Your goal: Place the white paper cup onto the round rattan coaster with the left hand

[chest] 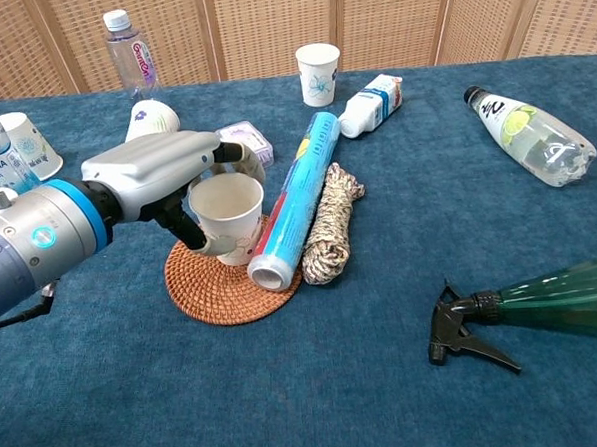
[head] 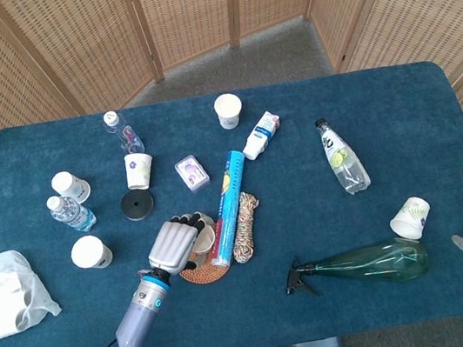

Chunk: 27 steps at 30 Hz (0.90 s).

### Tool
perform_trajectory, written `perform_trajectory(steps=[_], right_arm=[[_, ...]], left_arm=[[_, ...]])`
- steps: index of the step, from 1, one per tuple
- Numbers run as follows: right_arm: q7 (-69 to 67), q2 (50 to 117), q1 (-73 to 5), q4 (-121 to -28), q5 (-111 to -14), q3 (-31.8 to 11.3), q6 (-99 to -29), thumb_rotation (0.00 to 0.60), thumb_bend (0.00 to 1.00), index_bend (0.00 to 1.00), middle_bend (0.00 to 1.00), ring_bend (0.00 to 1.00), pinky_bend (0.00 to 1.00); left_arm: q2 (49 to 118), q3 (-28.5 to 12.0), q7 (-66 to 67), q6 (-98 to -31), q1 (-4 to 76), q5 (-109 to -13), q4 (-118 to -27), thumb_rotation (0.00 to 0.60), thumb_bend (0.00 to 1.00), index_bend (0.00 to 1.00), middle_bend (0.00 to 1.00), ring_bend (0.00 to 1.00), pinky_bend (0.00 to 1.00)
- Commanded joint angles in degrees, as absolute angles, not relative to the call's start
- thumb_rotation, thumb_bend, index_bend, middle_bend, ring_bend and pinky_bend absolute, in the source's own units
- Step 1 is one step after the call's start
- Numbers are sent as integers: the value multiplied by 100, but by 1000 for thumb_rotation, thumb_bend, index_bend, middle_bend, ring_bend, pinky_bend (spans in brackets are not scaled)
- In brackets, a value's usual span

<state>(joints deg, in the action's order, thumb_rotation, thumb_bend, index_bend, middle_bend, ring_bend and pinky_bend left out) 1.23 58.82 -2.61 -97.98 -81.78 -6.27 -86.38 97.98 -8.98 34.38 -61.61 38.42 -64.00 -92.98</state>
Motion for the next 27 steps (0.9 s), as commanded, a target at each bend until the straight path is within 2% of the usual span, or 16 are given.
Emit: perform_trajectory(steps=[1, 3, 5, 16, 22, 27], right_arm=[[111, 5877, -259, -9796, -8169, -632, -8639, 600, 0, 0, 0, 0, 229], [107, 5875, -259, -9796, -8161, -635, -8636, 600, 0, 0, 0, 0, 228], [111, 5877, -260, -9796, -8160, -634, -8632, 600, 0, 0, 0, 0, 228], [145, 5883, -258, -9801, -8182, -626, -8643, 600, 0, 0, 0, 0, 228], [145, 5875, -251, -9812, -8193, -629, -8665, 600, 0, 0, 0, 0, 229], [147, 5873, -253, -9799, -8138, -648, -8649, 600, 0, 0, 0, 0, 229]], left_arm=[[9721, -846, 3536, -6175, 3837, -6324, -9399, 600, 285, 217, 146, 209, 356], [9681, -831, 3558, -6202, 3833, -6311, -9460, 600, 284, 198, 41, 136, 334], [9644, -820, 3537, -6237, 3824, -6323, -9512, 600, 284, 184, 1, 89, 324], [9222, -723, 3585, -6472, 3742, -6446, -9976, 600, 284, 107, 0, 0, 270], [8564, -512, 3415, -6867, 3501, -7091, -10562, 600, 283, 58, 0, 0, 172], [7764, -86, 3467, -7497, 3022, -7746, -11083, 600, 284, 14, 0, 0, 158]])
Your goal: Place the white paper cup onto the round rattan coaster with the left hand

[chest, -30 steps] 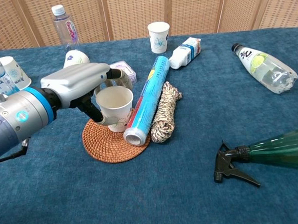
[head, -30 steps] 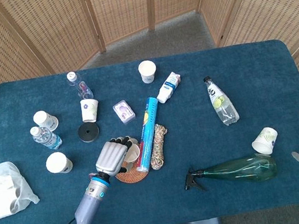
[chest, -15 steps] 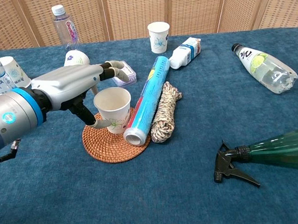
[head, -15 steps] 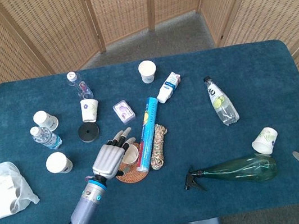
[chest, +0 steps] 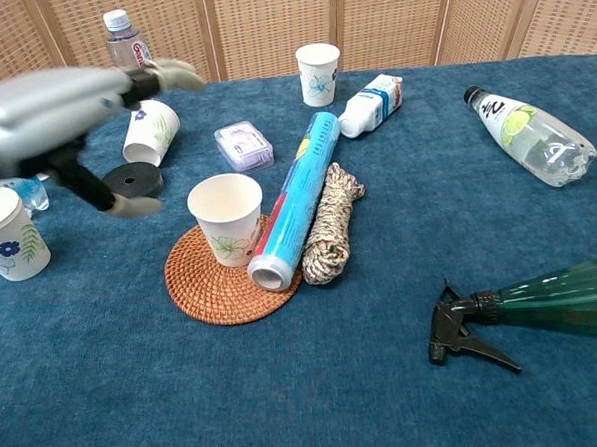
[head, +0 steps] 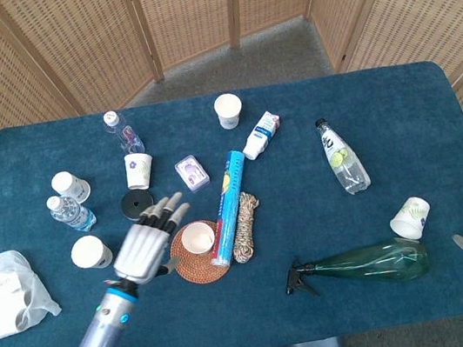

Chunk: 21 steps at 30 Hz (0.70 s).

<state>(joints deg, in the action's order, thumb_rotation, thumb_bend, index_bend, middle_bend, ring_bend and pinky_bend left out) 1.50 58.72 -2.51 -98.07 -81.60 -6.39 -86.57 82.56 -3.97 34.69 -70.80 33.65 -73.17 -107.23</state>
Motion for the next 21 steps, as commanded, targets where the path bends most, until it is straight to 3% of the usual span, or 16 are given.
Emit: perform_trajectory(steps=[1, 14, 21], right_arm=[[148, 5875, -256, -9793, -8122, -654, -8641, 600, 0, 0, 0, 0, 229], [373, 5950, -301, -9821, -8096, -651, -8591, 600, 0, 0, 0, 0, 228], [463, 5985, -316, -9798, -8037, -659, -8560, 600, 0, 0, 0, 0, 228]], left_arm=[[7635, -1, 3416, -7601, 2927, -7872, -11147, 600, 283, 10, 0, 0, 156], [6482, 1179, 2441, -9248, 1389, -9731, -11095, 600, 283, 0, 0, 0, 135], [6276, 1413, 2297, -9721, 699, -9835, -10944, 600, 283, 0, 0, 0, 83]])
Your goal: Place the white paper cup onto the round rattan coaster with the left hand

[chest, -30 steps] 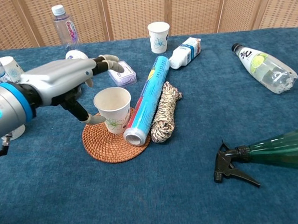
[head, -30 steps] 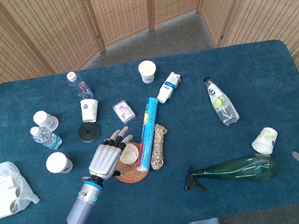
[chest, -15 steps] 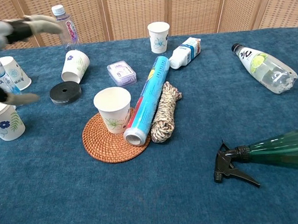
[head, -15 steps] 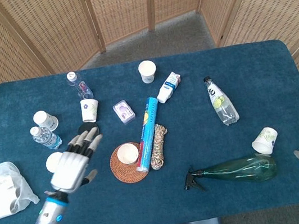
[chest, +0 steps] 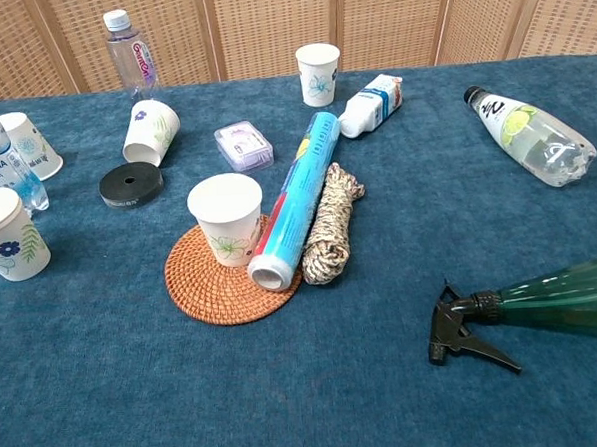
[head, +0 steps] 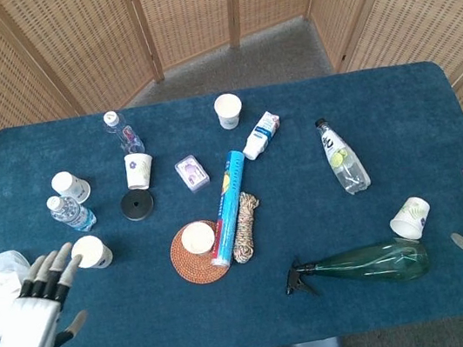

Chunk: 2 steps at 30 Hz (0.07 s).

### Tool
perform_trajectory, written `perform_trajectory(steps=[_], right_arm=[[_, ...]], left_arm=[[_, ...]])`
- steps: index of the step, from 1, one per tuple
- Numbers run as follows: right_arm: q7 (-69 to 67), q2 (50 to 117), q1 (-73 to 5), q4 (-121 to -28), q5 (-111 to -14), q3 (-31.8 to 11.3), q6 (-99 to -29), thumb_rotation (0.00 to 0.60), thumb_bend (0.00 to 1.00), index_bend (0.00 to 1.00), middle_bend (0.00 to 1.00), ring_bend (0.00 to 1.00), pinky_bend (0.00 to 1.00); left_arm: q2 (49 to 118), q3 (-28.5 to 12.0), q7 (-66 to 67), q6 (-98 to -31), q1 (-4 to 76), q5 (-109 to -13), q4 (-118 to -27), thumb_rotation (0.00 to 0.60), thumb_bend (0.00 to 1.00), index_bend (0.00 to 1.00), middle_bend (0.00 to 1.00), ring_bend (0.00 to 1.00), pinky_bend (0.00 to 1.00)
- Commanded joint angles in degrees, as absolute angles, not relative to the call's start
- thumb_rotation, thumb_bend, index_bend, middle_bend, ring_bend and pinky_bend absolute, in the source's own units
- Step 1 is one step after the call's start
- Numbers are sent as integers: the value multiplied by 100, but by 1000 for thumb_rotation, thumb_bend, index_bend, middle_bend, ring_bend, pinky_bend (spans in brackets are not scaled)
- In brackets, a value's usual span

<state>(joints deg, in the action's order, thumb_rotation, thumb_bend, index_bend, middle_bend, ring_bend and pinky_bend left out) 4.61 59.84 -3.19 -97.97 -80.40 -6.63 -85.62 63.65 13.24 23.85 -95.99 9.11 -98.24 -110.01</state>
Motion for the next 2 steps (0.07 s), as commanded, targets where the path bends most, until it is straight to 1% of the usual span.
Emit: perform_trajectory(steps=[1, 2], right_arm=[[463, 5983, -314, -9797, -8034, -656, -8559, 600, 0, 0, 0, 0, 229], [467, 5983, -315, -9789, -8036, -656, -8558, 600, 0, 0, 0, 0, 228]], left_arm=[[6268, 1409, 2256, -9738, 641, -9849, -10919, 600, 283, 0, 0, 0, 82], [6259, 1399, 2223, -9743, 608, -9860, -10893, 600, 283, 0, 0, 0, 82]])
